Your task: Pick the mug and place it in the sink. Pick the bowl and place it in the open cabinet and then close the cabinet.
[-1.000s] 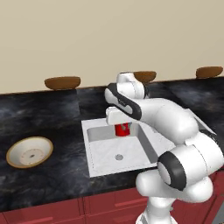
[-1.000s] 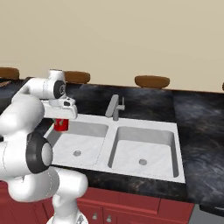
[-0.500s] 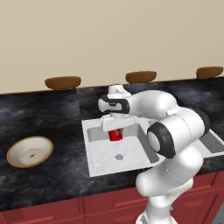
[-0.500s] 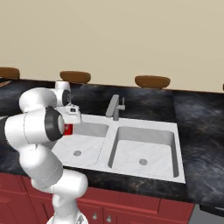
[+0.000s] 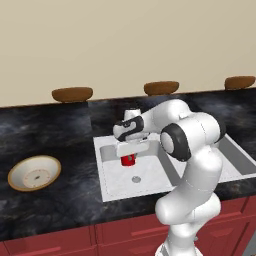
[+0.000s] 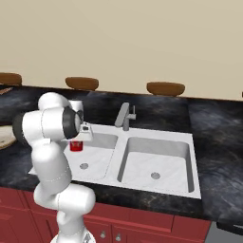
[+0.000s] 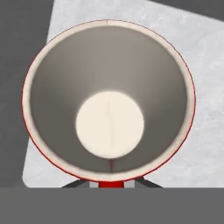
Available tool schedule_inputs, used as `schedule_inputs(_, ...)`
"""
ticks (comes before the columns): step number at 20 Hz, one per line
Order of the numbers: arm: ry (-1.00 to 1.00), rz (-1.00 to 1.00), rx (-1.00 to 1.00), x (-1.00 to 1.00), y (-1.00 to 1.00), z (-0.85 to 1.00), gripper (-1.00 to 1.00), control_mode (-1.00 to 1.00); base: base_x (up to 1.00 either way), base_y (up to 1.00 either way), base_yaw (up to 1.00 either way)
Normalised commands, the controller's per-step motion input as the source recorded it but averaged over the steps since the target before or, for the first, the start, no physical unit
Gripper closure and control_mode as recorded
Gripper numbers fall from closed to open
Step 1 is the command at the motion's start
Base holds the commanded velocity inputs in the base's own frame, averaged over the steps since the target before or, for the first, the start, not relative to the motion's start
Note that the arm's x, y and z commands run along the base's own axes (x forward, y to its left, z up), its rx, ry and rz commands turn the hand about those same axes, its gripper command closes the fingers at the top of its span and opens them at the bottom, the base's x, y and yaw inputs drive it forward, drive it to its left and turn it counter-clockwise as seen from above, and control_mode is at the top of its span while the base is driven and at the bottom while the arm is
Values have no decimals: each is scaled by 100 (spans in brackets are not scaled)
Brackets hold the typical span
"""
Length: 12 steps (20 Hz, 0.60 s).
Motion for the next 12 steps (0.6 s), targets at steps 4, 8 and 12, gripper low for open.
schedule_inputs(4,-1,1,13,51,1,-68,100,-100,0,0,0)
schedule_inputs(8,-3,2,6,54,9,-58,100,-100,0,0,0)
schedule_inputs(12,0,1,4,53,9,-51,100,-100,0,0,0)
